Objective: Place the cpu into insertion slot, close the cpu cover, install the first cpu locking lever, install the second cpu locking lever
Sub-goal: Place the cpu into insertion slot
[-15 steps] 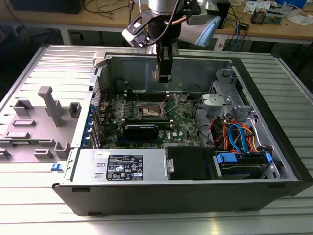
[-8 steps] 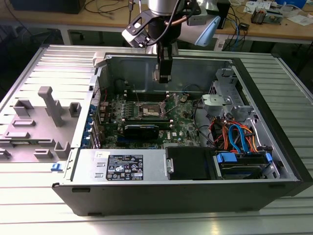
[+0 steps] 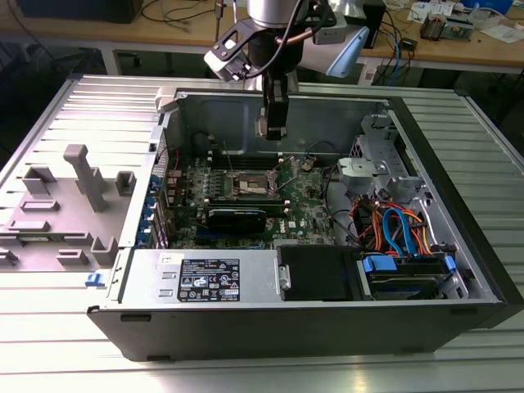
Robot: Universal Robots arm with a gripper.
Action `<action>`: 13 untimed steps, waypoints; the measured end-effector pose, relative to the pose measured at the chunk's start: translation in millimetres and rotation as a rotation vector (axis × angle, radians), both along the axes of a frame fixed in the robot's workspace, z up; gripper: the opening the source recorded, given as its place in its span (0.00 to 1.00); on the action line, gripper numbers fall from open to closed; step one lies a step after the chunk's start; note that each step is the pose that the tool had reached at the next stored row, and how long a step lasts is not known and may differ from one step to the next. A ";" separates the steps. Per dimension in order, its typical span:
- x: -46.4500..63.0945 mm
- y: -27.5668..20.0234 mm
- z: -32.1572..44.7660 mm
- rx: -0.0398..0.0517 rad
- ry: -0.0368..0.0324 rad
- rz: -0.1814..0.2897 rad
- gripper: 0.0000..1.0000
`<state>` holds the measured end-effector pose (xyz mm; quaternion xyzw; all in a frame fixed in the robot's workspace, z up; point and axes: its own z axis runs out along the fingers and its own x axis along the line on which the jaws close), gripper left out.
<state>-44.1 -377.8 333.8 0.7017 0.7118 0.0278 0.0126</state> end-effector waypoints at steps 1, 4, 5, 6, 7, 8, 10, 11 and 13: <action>0.0 0.0 -0.5 0.0000 0.0000 0.000 0.54; 0.0 -0.5 -1.8 -0.0001 0.0001 0.000 0.54; 0.0 -0.8 -2.4 -0.0001 0.0001 0.000 0.54; 0.0 -1.0 -2.8 -0.0001 0.0001 0.000 0.54; 0.0 -1.2 -3.2 -0.0001 0.0001 0.000 0.54; 0.0 -1.4 -3.6 -0.0001 0.0001 0.000 0.54; 0.0 -2.0 -5.0 0.0000 0.0002 0.000 0.54; 0.0 -2.3 -5.7 0.0000 0.0002 0.000 0.54; 0.0 -2.4 -6.2 -0.0003 0.0004 0.000 0.54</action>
